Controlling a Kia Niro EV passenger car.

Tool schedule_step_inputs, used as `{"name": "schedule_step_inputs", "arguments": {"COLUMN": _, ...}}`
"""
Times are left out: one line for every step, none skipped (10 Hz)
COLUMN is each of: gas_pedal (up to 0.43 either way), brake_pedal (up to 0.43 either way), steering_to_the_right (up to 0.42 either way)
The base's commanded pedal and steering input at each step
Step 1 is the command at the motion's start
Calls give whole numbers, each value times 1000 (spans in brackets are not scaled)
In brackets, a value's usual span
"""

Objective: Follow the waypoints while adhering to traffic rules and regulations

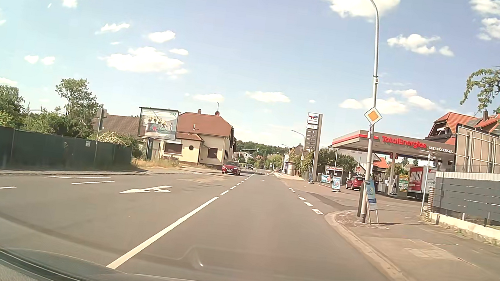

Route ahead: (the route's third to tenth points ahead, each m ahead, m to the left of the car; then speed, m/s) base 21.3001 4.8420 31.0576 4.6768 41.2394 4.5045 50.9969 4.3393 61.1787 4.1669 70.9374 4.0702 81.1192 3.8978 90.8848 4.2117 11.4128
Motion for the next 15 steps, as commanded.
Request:
{"name": "schedule_step_inputs", "arguments": {"gas_pedal": 0, "brake_pedal": 30, "steering_to_the_right": 2}}
{"name": "schedule_step_inputs", "arguments": {"gas_pedal": 0, "brake_pedal": 30, "steering_to_the_right": 2}}
{"name": "schedule_step_inputs", "arguments": {"gas_pedal": 0, "brake_pedal": 30, "steering_to_the_right": 2}}
{"name": "schedule_step_inputs", "arguments": {"gas_pedal": 0, "brake_pedal": 30, "steering_to_the_right": 2}}
{"name": "schedule_step_inputs", "arguments": {"gas_pedal": 0, "brake_pedal": 30, "steering_to_the_right": 2}}
{"name": "schedule_step_inputs", "arguments": {"gas_pedal": 0, "brake_pedal": 30, "steering_to_the_right": 2}}
{"name": "schedule_step_inputs", "arguments": {"gas_pedal": 0, "brake_pedal": 30, "steering_to_the_right": 2}}
{"name": "schedule_step_inputs", "arguments": {"gas_pedal": 0, "brake_pedal": 30, "steering_to_the_right": 2}}
{"name": "schedule_step_inputs", "arguments": {"gas_pedal": 0, "brake_pedal": 30, "steering_to_the_right": 2}}
{"name": "schedule_step_inputs", "arguments": {"gas_pedal": 0, "brake_pedal": 30, "steering_to_the_right": 2}}
{"name": "schedule_step_inputs", "arguments": {"gas_pedal": 0, "brake_pedal": 30, "steering_to_the_right": 2}}
{"name": "schedule_step_inputs", "arguments": {"gas_pedal": 0, "brake_pedal": 30, "steering_to_the_right": 2}}
{"name": "schedule_step_inputs", "arguments": {"gas_pedal": 0, "brake_pedal": 30, "steering_to_the_right": 2}}
{"name": "schedule_step_inputs", "arguments": {"gas_pedal": 0, "brake_pedal": 30, "steering_to_the_right": 2}}
{"name": "schedule_step_inputs", "arguments": {"gas_pedal": 0, "brake_pedal": 30, "steering_to_the_right": 2}}
